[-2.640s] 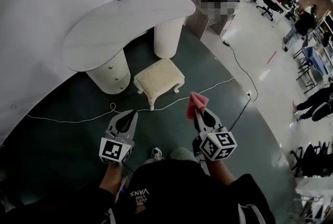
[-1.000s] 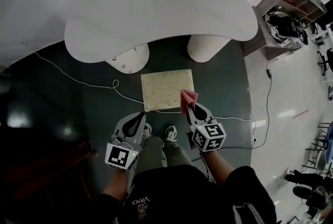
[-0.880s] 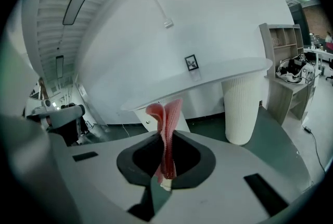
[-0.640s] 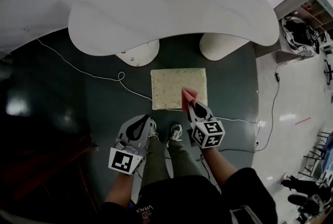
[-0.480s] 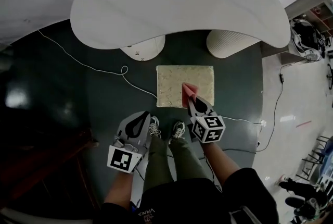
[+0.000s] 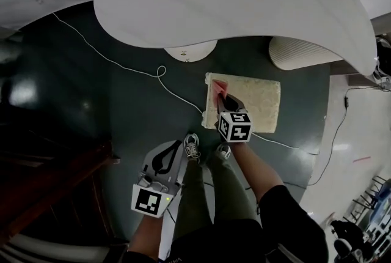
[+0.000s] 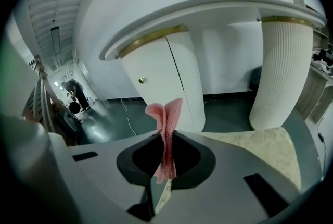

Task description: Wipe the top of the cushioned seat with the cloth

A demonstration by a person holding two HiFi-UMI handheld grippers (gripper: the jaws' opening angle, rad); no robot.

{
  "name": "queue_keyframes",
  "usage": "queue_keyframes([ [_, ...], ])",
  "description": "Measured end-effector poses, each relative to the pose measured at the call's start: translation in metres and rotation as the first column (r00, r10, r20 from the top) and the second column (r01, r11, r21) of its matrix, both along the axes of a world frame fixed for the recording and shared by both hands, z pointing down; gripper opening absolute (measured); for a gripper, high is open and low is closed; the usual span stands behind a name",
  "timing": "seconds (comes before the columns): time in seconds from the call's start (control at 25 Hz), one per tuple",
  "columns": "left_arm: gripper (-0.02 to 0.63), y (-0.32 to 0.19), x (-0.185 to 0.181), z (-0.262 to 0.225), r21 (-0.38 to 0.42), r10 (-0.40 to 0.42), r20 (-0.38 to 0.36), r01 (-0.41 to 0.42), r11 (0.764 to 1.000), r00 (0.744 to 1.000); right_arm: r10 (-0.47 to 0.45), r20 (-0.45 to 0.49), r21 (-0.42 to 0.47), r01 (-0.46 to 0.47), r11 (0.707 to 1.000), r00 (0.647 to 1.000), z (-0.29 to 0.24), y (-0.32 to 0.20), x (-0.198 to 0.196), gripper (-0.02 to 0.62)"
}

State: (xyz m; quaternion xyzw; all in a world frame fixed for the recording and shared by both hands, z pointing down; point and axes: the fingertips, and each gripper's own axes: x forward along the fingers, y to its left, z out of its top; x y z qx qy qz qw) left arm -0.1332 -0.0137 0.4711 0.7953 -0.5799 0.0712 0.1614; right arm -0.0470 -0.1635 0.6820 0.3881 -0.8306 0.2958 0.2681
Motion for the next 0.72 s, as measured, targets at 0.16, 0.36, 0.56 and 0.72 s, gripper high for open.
queue_keyframes([
  [0.16,0.017,-0.002,-0.017,0.014,-0.013,-0.031,0.001,0.031,0.999,1.000,-0.005,-0.048,-0.056,0.003,0.998,0.999,0.048,-0.015,-0.028,0.026],
  [0.36,0.017,-0.001,-0.028,0.029,-0.034,-0.033,-0.002,0.032,0.999,0.999,-0.018,-0.141,-0.116,0.001,0.993,0.990,0.095,-0.029,-0.043,0.026],
  [0.56,0.017,-0.009,-0.022,0.034,-0.075,-0.011,-0.008,0.010,0.997,1.000,-0.044,-0.232,-0.151,0.009,0.988,0.972,0.115,-0.042,-0.027,0.026],
  [0.72,0.017,-0.025,-0.004,0.038,-0.088,0.035,-0.011,-0.036,0.995,0.999,-0.033,-0.253,-0.146,-0.004,0.989,0.967,0.118,-0.051,0.006,0.026],
])
